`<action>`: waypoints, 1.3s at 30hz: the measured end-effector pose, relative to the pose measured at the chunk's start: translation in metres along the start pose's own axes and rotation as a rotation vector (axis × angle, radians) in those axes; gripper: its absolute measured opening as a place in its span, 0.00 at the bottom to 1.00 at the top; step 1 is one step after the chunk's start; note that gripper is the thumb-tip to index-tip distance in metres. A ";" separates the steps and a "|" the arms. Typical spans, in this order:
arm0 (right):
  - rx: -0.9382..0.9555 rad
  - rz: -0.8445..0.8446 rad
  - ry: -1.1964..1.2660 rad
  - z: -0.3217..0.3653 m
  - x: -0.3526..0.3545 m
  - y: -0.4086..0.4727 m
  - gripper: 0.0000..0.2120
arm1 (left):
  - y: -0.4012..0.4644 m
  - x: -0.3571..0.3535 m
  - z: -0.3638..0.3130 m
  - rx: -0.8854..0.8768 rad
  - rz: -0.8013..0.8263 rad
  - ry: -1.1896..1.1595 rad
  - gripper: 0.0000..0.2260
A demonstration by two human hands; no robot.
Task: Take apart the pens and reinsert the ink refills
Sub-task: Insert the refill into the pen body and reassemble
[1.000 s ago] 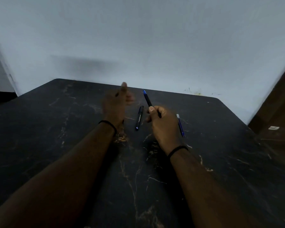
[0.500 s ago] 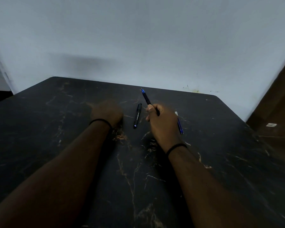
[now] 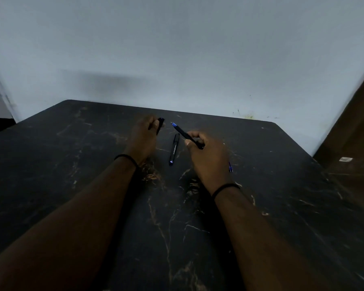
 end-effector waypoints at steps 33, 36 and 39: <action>0.080 -0.102 -0.187 -0.004 0.011 0.006 0.08 | -0.001 -0.007 0.001 -0.199 0.073 0.097 0.08; 0.055 -0.087 -0.165 -0.006 0.009 0.008 0.09 | -0.002 -0.010 0.002 -0.114 0.095 -0.057 0.07; 0.036 -0.046 -0.144 -0.007 0.005 0.007 0.09 | -0.003 -0.013 -0.001 0.028 0.118 -0.280 0.08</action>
Point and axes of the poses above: each hand's wrist, its own y-axis towards the middle knuckle, its own x-axis out of the back of the hand, z = x × y, the point moved 4 cm from there along y, towards the middle knuckle, and after that the axes turned 8 degrees about z, right-handed, at the moved point
